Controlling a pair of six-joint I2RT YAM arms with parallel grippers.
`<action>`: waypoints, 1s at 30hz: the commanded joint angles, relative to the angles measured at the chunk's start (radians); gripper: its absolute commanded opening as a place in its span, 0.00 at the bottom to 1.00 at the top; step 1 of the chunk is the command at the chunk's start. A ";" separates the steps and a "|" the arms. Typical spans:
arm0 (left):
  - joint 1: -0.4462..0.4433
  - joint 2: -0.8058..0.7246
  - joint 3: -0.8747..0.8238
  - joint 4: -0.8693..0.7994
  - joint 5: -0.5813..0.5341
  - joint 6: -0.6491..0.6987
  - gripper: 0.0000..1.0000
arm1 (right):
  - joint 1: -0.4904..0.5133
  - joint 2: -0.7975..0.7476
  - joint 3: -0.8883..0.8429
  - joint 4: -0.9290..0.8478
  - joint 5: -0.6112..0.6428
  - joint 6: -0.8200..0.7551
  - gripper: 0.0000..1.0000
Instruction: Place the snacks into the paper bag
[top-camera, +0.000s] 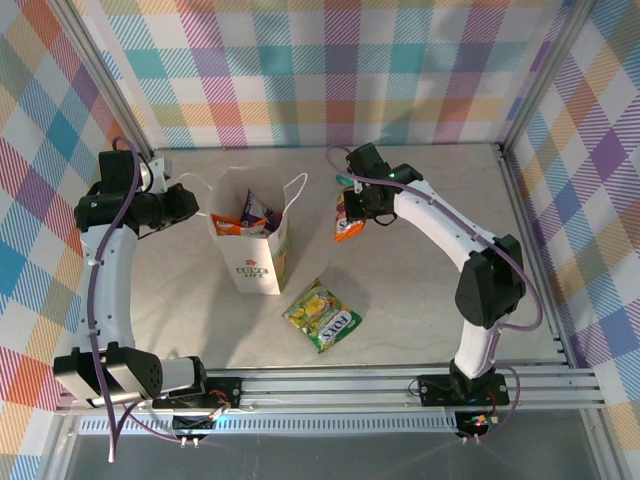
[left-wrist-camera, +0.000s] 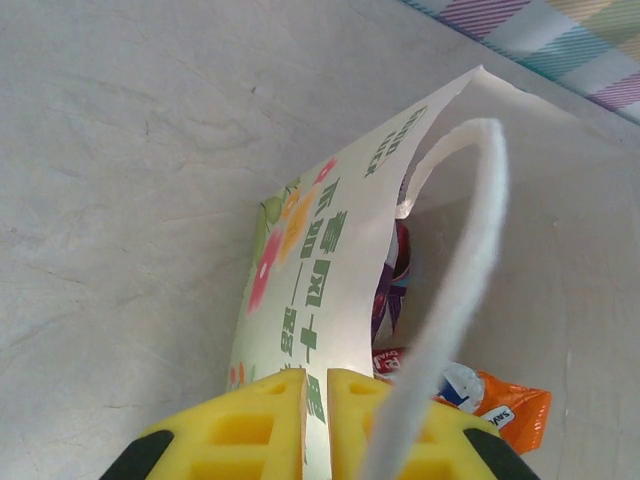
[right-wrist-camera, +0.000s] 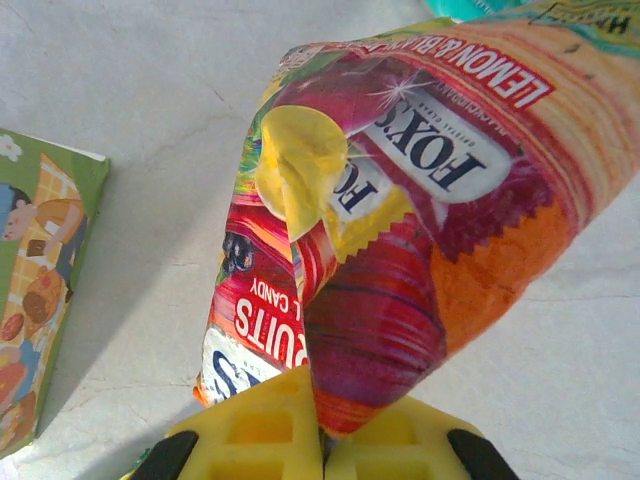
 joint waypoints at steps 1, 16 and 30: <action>0.021 -0.017 -0.019 0.017 0.014 -0.013 0.14 | 0.003 -0.087 0.051 -0.021 0.039 -0.012 0.00; 0.021 -0.036 -0.057 0.043 -0.001 -0.027 0.14 | 0.019 -0.255 0.127 -0.029 0.067 0.000 0.00; 0.021 -0.046 -0.057 0.042 0.001 -0.027 0.14 | 0.062 -0.319 0.234 -0.011 0.022 -0.004 0.00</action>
